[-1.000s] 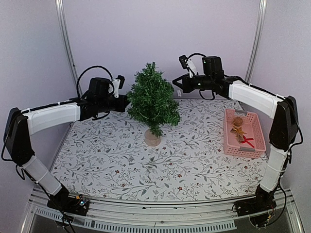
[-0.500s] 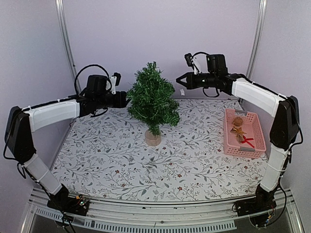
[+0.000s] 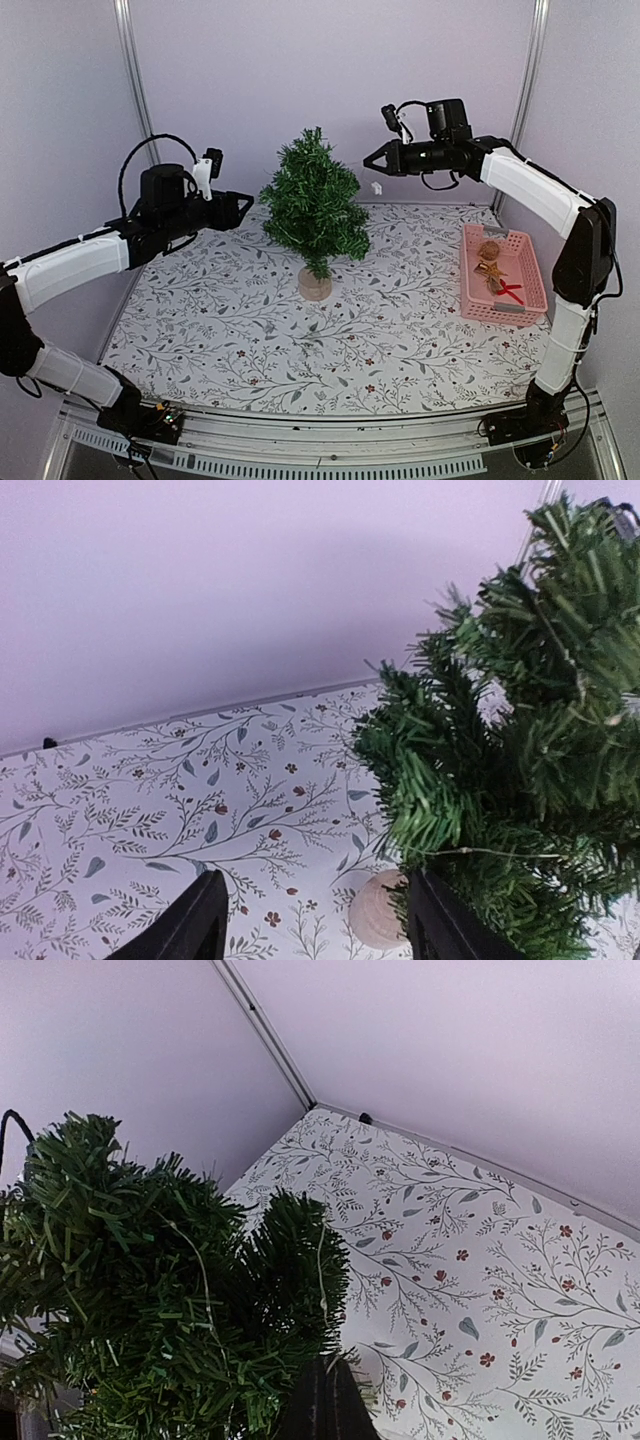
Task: Decorate the small christmas tree
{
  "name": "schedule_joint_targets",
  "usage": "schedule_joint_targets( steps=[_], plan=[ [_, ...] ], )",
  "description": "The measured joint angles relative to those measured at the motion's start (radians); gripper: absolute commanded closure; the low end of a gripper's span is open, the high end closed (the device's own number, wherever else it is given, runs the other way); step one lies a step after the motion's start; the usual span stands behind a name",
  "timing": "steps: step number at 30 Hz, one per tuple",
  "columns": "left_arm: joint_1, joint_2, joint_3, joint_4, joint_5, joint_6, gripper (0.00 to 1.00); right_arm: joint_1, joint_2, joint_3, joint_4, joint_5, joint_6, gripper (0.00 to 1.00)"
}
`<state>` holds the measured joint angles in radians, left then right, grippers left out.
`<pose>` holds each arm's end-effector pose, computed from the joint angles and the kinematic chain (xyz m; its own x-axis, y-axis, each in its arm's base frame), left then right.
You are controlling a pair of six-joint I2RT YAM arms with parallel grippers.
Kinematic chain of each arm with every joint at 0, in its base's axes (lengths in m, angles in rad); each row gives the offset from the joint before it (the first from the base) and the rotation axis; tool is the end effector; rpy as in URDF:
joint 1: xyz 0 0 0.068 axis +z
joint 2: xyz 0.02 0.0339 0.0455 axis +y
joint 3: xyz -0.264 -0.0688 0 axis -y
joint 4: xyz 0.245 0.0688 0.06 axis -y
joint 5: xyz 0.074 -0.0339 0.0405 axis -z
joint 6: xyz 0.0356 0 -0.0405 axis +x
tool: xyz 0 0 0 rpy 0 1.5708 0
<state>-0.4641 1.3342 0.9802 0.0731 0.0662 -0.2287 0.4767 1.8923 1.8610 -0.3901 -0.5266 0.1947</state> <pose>0.2797 -0.1426 0.3111 -0.3556 -0.0750 -0.9316 0.4342 0.8695 -0.2357 0.3879 0.2204 0.3734 -0.5122 -0.0762 -0.8555 -0.7187 0.5835 0.3782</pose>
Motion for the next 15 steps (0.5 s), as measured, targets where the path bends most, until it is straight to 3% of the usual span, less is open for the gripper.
schedule_joint_targets(
  steps=[15],
  plan=[
    [-0.041,-0.051,-0.08,0.114,0.138,0.095,0.43,-0.009,0.028,0.031,-0.208,-0.085,0.121,1.0]
  ],
)
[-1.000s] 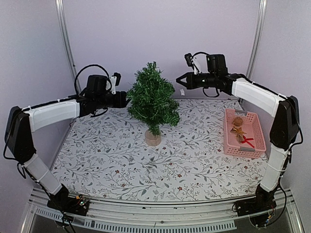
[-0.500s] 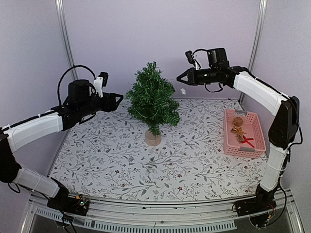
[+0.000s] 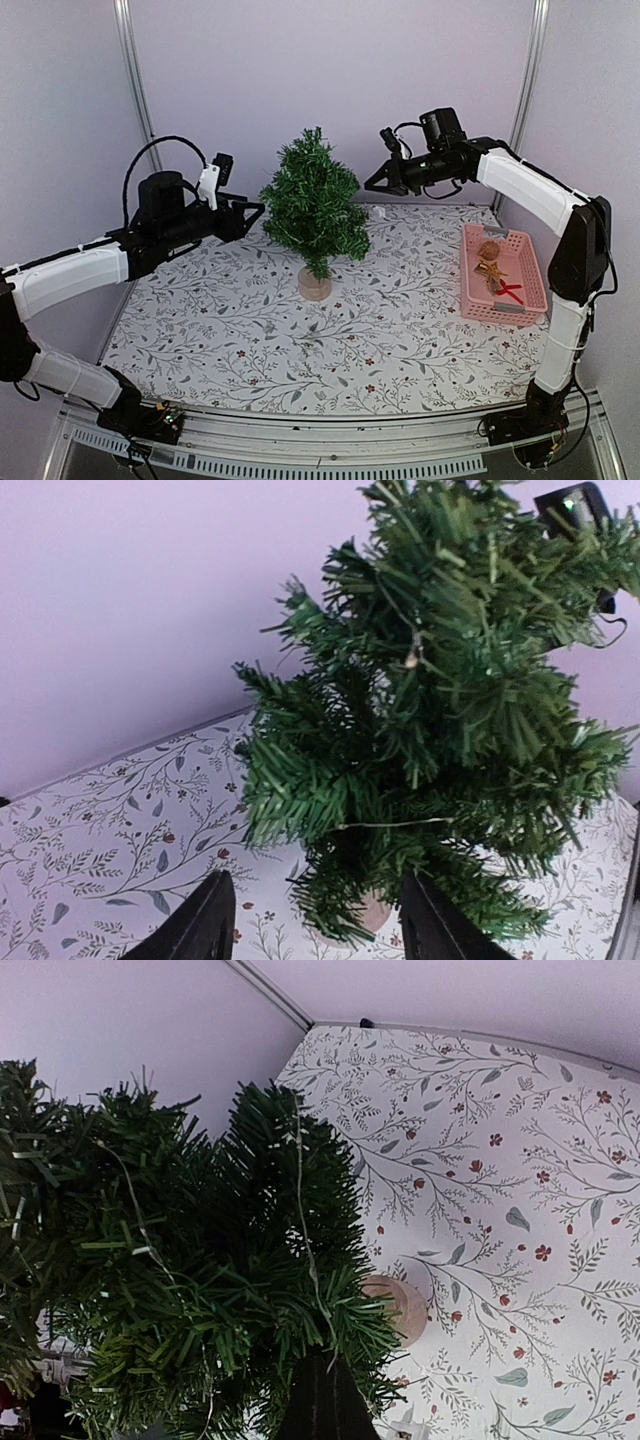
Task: Decorate the small christmas tree
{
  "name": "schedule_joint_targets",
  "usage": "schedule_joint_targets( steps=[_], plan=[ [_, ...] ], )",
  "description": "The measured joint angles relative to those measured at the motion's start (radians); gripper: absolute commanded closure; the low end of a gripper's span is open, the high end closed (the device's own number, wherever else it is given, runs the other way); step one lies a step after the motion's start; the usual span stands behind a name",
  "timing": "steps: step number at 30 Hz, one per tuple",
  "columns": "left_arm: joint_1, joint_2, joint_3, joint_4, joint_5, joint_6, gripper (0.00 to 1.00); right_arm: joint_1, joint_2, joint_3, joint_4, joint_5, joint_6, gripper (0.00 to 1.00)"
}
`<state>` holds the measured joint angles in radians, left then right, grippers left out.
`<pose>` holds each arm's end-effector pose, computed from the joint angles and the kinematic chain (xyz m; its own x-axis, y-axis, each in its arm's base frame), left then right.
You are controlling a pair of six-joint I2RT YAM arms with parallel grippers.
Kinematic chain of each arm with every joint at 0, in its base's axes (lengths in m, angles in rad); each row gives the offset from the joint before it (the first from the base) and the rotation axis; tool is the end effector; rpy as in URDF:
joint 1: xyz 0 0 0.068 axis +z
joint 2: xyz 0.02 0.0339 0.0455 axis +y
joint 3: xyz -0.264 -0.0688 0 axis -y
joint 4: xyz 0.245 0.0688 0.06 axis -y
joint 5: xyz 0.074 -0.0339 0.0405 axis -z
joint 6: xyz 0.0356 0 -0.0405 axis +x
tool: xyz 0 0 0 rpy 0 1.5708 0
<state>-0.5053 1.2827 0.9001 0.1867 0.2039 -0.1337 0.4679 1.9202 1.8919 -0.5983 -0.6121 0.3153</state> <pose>0.2603 -0.1522 0.3096 -0.2552 -0.0080 -0.9669 0.6194 0.7665 -0.1698 0.3839 0.2169 0.3541 -0.7409 -0.0900 -0.6656 -0.5836 0.5769 0.5715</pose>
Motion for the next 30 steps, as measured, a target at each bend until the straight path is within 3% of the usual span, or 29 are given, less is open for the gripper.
schedule_joint_targets(
  steps=[9,20,30],
  plan=[
    [-0.047,-0.015,-0.018,0.042,0.022,0.037,0.45,-0.01,0.034,0.002,-0.05,-0.109,0.078,1.0],
    [-0.051,0.008,-0.018,0.063,0.015,0.053,0.47,-0.013,0.034,-0.037,0.046,-0.303,0.234,1.0],
    [-0.053,0.032,-0.018,0.064,0.016,0.06,0.48,-0.008,0.041,-0.061,0.105,-0.337,0.306,1.0]
  ],
)
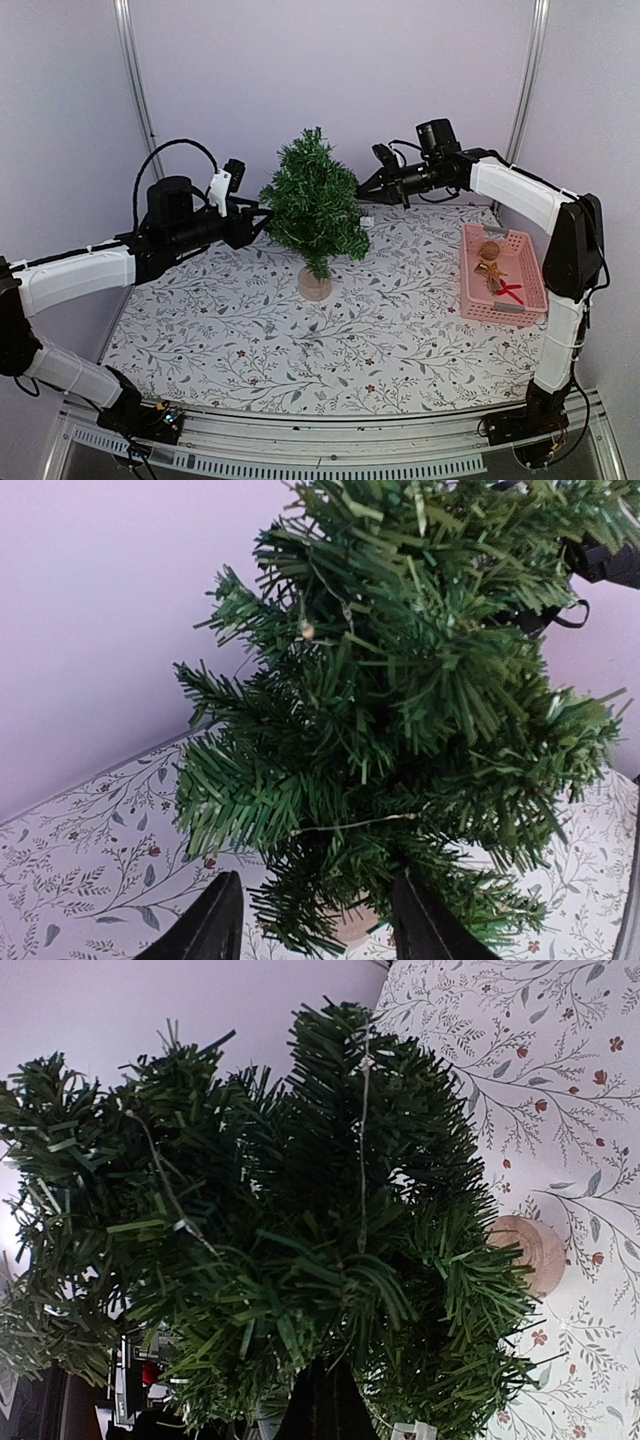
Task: Decorate the small christmas tree
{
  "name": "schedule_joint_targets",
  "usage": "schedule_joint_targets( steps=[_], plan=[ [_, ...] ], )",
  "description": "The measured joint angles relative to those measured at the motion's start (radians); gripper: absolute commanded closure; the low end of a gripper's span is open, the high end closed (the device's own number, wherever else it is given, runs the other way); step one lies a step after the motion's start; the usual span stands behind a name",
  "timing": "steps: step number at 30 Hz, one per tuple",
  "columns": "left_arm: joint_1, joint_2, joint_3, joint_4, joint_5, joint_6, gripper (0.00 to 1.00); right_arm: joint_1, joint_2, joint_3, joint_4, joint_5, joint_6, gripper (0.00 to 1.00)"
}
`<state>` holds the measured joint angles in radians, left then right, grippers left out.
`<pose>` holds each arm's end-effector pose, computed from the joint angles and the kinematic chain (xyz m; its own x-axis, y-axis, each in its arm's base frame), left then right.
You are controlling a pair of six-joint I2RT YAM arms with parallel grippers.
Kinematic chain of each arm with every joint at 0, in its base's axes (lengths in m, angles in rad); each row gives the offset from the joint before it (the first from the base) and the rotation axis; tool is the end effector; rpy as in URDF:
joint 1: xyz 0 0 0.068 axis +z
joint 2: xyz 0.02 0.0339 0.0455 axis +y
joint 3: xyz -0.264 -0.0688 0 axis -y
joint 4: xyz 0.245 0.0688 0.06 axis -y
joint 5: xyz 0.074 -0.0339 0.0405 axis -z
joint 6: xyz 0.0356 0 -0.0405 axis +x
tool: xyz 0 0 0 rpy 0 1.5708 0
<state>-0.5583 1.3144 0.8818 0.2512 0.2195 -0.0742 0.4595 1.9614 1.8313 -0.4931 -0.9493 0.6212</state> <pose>0.2568 -0.1695 0.3010 -0.2044 0.0424 -0.9780 0.6854 0.7195 -0.1121 0.3888 0.2247 0.3300 -0.9200 -0.0772 -0.3841 -0.3867 0.3369 0.8585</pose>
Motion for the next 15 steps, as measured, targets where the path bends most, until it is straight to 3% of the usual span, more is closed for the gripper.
schedule_joint_targets(
  steps=[5,15],
  plan=[
    [0.0,0.0,0.0,0.0,-0.004,0.0,0.48,0.017,0.032,-0.001,-0.001,0.027,-0.011,1.0],
    [0.0,-0.001,0.0,0.0,-0.02,0.004,0.48,0.026,0.045,-0.032,-0.033,0.127,-0.057,0.81]
  ],
)
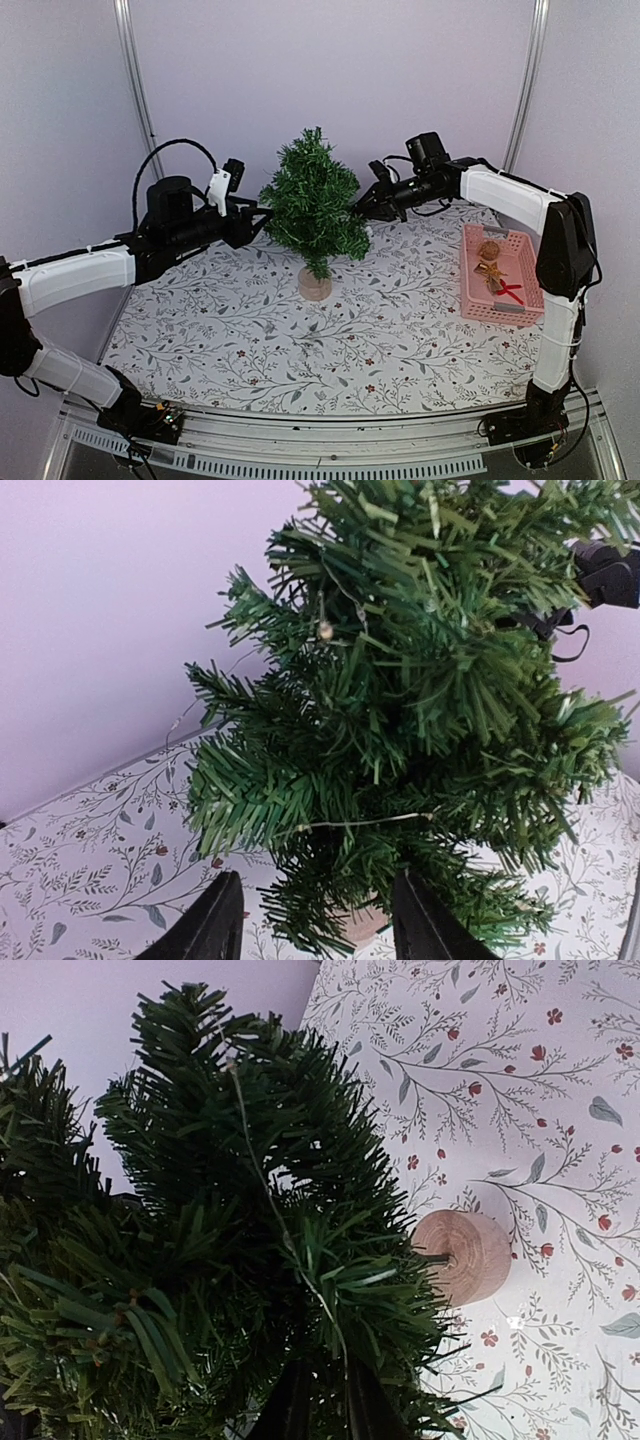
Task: Decorate the small christmas tree
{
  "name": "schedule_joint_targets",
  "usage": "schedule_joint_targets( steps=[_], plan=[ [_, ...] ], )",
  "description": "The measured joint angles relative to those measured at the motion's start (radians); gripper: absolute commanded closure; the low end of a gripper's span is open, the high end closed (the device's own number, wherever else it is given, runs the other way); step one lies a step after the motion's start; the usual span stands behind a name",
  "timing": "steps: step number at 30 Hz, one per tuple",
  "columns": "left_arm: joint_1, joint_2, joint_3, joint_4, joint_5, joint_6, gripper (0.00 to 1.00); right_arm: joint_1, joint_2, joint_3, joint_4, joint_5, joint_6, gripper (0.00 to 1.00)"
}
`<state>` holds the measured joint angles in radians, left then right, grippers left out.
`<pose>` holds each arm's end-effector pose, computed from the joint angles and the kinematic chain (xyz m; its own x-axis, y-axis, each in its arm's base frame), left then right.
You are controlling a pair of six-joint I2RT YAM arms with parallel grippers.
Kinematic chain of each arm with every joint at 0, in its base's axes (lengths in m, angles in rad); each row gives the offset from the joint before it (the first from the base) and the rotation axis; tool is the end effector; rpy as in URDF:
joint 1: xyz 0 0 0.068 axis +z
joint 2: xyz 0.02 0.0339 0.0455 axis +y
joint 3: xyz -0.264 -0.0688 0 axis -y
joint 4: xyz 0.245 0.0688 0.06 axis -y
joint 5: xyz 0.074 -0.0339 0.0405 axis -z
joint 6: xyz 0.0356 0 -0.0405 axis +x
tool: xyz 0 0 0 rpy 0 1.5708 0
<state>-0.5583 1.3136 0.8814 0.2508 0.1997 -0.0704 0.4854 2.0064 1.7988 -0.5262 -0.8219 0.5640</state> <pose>0.2571 -0.1689 0.3010 -0.2008 0.0441 -0.9786 0.6723 0.7329 -0.1049 0.3916 0.2360 0.2953 -0.9276 -0.0778 -0.3654 -0.3584 0.4615 0.8115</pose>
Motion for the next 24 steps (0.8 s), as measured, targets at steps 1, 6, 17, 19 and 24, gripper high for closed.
schedule_joint_targets(
  steps=[1,6,17,19,24],
  plan=[
    [0.0,-0.001,0.0,0.0,-0.002,0.0,0.48,0.0,0.0,0.0,0.0,0.006,-0.003,0.8],
    [0.0,-0.012,-0.008,0.0,-0.006,0.0,0.47,0.0,-0.005,0.0,-0.003,0.035,-0.011,0.7],
    [0.0,-0.05,-0.037,0.004,-0.01,0.008,0.41,0.0,-0.09,0.0,-0.053,0.097,-0.056,0.53],
    [0.0,-0.062,-0.049,0.008,-0.012,0.007,0.4,0.0,-0.109,-0.001,-0.056,0.106,-0.064,0.51],
    [0.0,-0.09,-0.071,0.014,-0.028,-0.009,0.37,-0.013,-0.154,-0.018,-0.057,0.109,-0.077,0.41]
  ],
)
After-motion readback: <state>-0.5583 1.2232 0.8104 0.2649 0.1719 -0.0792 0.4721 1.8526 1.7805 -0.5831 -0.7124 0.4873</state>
